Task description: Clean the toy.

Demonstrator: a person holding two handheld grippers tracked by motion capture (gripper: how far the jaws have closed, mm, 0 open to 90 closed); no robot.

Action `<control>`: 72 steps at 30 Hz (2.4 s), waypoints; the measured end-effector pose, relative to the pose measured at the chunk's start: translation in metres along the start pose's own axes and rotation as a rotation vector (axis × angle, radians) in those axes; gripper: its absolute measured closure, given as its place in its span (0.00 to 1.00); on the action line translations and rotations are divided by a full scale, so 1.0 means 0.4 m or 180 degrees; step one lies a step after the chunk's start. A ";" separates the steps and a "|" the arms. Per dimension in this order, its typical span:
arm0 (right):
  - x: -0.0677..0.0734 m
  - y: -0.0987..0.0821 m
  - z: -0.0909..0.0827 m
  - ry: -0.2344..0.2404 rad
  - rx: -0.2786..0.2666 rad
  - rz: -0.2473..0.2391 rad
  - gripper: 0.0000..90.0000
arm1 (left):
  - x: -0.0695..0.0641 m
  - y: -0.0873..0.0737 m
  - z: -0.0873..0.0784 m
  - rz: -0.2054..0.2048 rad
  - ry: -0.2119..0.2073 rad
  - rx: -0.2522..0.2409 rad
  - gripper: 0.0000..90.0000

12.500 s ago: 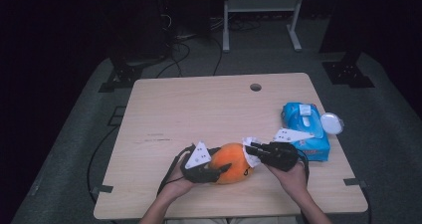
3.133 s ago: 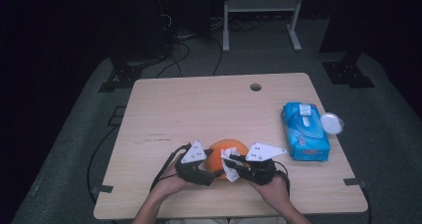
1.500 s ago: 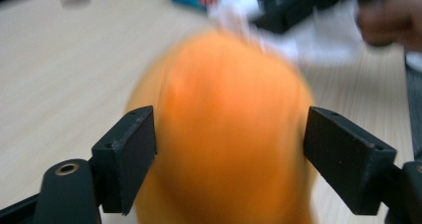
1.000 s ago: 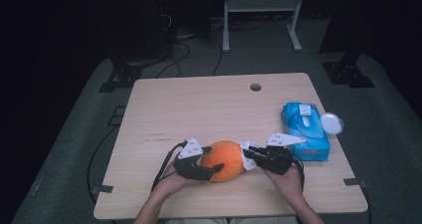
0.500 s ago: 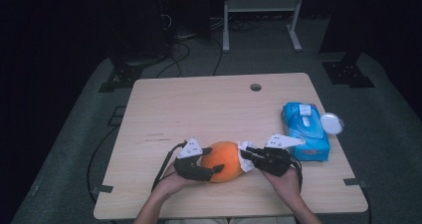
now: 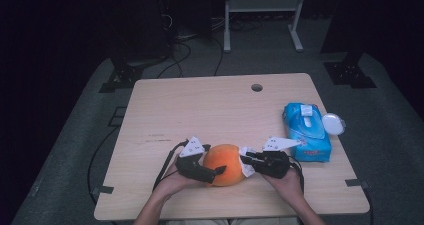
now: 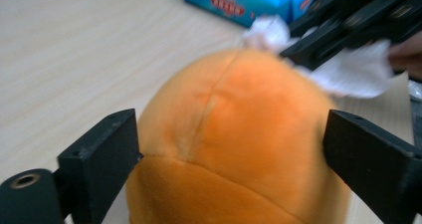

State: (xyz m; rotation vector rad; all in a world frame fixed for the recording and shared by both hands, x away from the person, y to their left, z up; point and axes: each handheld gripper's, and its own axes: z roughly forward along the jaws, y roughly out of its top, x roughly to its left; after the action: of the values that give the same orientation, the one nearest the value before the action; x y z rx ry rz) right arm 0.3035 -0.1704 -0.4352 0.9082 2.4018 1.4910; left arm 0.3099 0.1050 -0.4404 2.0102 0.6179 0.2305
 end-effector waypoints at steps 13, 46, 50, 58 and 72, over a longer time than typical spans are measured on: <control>0.009 0.038 -0.017 -0.0173 -0.0237 0.0066 0.86 | -0.091 0.022 0.044 0.0802 0.0517 -0.0147 0.37; -0.064 -0.056 0.014 -0.0214 -0.0067 0.0698 0.86 | 0.002 -0.018 -0.008 0.0118 0.0117 -0.0156 0.30; -0.039 -0.025 -0.003 -0.0167 -0.0248 0.0571 0.86 | 0.010 -0.023 -0.009 0.0074 0.0121 -0.0178 0.30; -0.067 -0.058 0.016 -0.0174 -0.0095 0.0809 0.86 | 0.003 -0.011 -0.008 0.0088 0.0110 -0.0150 0.30; -0.045 -0.017 -0.008 -0.0139 -0.0277 0.0483 0.86 | -0.022 0.005 0.001 0.0159 0.0117 -0.0185 0.11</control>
State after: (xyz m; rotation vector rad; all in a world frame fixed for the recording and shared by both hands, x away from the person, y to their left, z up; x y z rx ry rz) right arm 0.3135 -0.1854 -0.4424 1.1126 2.2630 1.5958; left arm 0.3032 0.0993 -0.4380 1.9706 0.5781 0.3128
